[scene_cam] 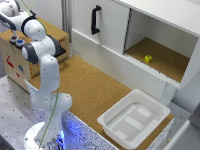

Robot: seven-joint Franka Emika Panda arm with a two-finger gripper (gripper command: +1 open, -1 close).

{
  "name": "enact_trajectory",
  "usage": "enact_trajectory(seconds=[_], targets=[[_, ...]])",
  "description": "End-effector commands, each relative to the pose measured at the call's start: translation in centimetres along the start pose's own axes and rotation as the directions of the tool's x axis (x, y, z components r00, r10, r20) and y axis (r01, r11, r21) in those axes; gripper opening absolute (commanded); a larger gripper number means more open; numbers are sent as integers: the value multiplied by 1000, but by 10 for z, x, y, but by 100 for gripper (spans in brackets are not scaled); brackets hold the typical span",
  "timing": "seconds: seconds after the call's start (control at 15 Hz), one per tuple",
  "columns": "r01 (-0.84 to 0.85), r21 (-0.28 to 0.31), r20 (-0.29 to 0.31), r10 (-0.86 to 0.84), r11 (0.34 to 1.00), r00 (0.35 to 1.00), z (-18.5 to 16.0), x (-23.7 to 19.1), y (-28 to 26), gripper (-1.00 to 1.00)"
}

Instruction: Turn off the red light lamp

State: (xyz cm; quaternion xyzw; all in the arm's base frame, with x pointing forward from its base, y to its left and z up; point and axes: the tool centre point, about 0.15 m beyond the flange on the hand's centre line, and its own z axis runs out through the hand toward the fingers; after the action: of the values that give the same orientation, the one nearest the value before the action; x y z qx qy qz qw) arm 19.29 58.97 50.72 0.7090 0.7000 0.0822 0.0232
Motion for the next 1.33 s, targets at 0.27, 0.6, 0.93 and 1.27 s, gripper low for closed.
enact_trajectory(seconds=[0.27, 0.6, 0.93, 1.27], targets=[[-140, 1, 55, 139, 990, 989, -12, -11, 39, 100], [-267, -49, 9, 268, 962, 963, -22, -44, 78, 100], [-438, -103, -13, 439, 893, 899, -22, -102, 109, 100], [-635, -121, 7, 640, 763, 768, -8, -179, 122, 100]])
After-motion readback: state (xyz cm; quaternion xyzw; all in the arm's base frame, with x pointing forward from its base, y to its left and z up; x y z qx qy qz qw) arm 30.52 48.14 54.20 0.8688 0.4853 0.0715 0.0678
